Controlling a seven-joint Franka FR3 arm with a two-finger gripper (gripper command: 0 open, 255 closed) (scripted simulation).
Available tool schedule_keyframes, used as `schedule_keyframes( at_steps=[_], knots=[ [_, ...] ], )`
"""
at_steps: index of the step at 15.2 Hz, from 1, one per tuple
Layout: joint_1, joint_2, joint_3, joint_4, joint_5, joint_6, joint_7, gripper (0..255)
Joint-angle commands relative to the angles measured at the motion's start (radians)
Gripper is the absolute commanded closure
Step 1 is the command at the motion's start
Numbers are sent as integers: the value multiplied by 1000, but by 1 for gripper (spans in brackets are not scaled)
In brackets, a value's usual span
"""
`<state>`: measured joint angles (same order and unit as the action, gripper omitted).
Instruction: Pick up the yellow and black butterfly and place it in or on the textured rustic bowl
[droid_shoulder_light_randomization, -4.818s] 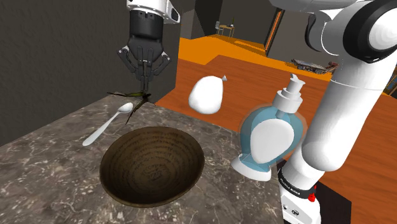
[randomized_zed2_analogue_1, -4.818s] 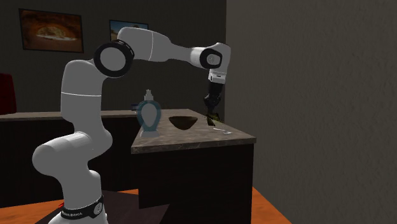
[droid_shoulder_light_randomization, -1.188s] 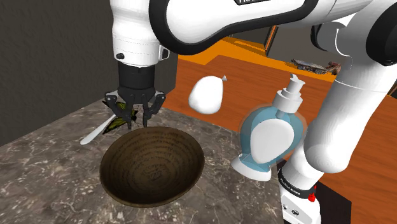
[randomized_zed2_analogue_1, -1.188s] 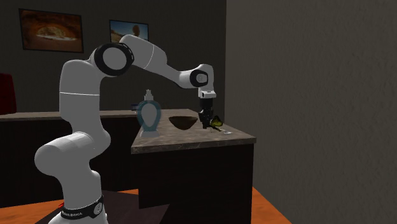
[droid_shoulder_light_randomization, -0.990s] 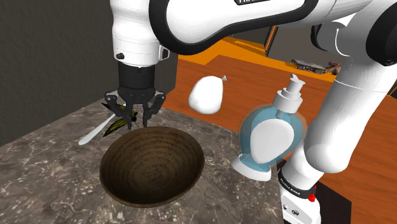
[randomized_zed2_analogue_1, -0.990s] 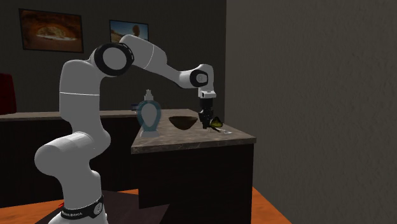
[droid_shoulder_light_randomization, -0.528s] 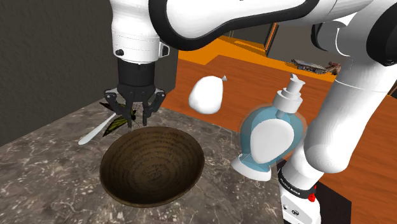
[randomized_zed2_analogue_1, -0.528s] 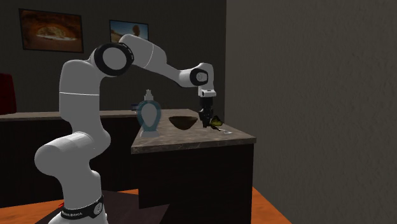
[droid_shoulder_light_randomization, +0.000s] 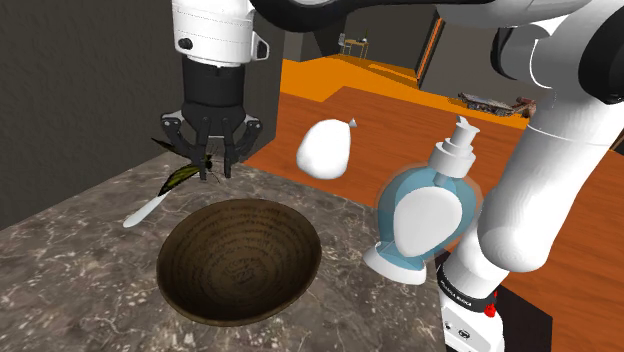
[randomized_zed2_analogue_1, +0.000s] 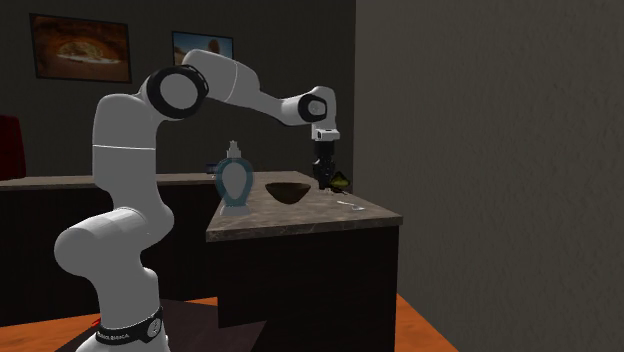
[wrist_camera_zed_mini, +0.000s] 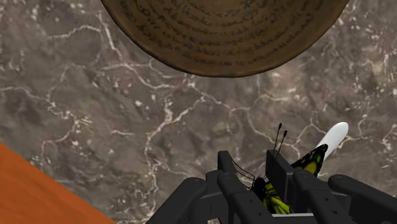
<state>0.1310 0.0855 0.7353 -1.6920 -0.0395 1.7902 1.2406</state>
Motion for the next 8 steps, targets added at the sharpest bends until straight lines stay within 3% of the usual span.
schedule_keyframes(
  at_steps=[1,8],
  knots=[
    [3,5,1,32,-3,-29,4,255],
    [12,22,5,143,-15,-128,12,255]
  ],
)
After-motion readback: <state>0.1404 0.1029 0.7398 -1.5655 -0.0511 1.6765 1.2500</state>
